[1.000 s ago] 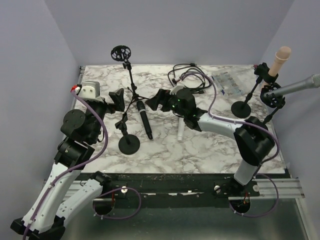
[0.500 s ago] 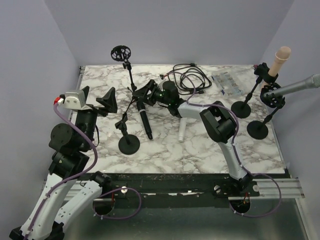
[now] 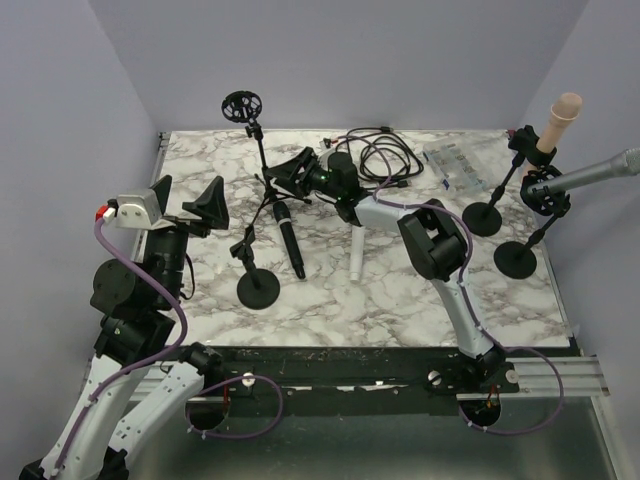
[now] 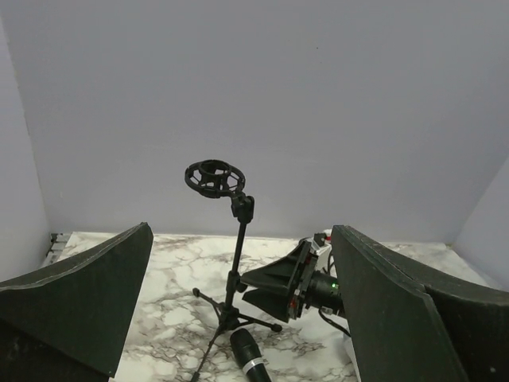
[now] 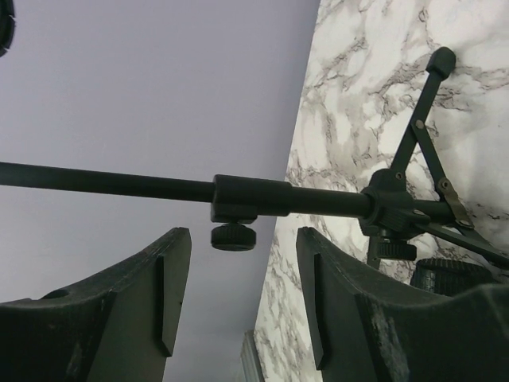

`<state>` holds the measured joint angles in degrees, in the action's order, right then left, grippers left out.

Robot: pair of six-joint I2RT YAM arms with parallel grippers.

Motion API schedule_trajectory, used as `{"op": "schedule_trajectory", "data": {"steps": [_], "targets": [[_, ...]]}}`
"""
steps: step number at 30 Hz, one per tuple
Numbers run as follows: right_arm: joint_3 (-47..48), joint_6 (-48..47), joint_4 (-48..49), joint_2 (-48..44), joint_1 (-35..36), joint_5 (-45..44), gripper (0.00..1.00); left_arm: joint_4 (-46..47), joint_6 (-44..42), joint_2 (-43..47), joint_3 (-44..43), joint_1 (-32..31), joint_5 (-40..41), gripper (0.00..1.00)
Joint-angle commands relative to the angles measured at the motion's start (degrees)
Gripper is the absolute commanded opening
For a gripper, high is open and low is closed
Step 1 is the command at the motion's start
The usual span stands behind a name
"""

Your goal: Remove the microphone from the stand

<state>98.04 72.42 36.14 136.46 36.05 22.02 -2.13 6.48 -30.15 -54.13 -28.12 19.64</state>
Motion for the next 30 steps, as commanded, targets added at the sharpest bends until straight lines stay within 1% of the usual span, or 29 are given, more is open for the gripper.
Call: {"op": "schedule_trajectory", "data": {"steps": [1, 10, 15, 17, 20, 25, 26, 28, 29, 30], "targets": [[1.94, 0.53, 0.62, 2.81, 0.32, 1.58, 0.61, 1.73, 0.2, 0.43, 0.78, 0.16, 1.48, 0.97], [3.36, 2.17, 2.36, 4.66, 0.3, 2.94, 0.45, 1.4, 0.38, -0.25, 0.65, 0.27, 1.1, 0.97], [3.74, 2.54, 3.03, 5.02, 0.33, 2.93, 0.31, 2.22, 0.57, -0.63, 0.6, 0.6, 0.88, 0.97], [3.74, 2.98, 4.1, 5.35, 0.33, 3.49, 0.3, 2.22, 0.68, -0.76, 0.6, 0.72, 0.76, 0.97], [4.0, 3.52, 4.89, 5.75, 0.33, 4.08, 0.35, 2.22, 0.98, -0.74, 0.6, 0.96, 0.49, 0.97], [3.48, 3.6, 5.87, 5.67, 0.33, 4.27, 0.35, 2.22, 1.16, -0.88, 0.6, 1.13, 0.32, 0.97], [3.42, 3.56, 5.94, 5.67, 0.29, 4.26, 0.34, 2.22, 1.17, -0.83, 0.6, 1.14, 0.33, 0.97], [3.25, 2.83, 6.09, 5.57, 0.33, 4.27, 0.22, 2.22, 1.25, -0.89, 0.61, 1.22, 0.18, 0.97], [3.08, 2.11, 5.93, 5.41, 0.33, 4.11, 0.12, 2.22, 1.26, -0.95, 0.6, 1.23, 0.18, 0.97], [2.91, 0.94, 5.16, 5.19, 0.4, 3.74, 0.04, 2.23, 1.25, -0.96, 0.6, 1.22, 0.31, 0.97]]}}
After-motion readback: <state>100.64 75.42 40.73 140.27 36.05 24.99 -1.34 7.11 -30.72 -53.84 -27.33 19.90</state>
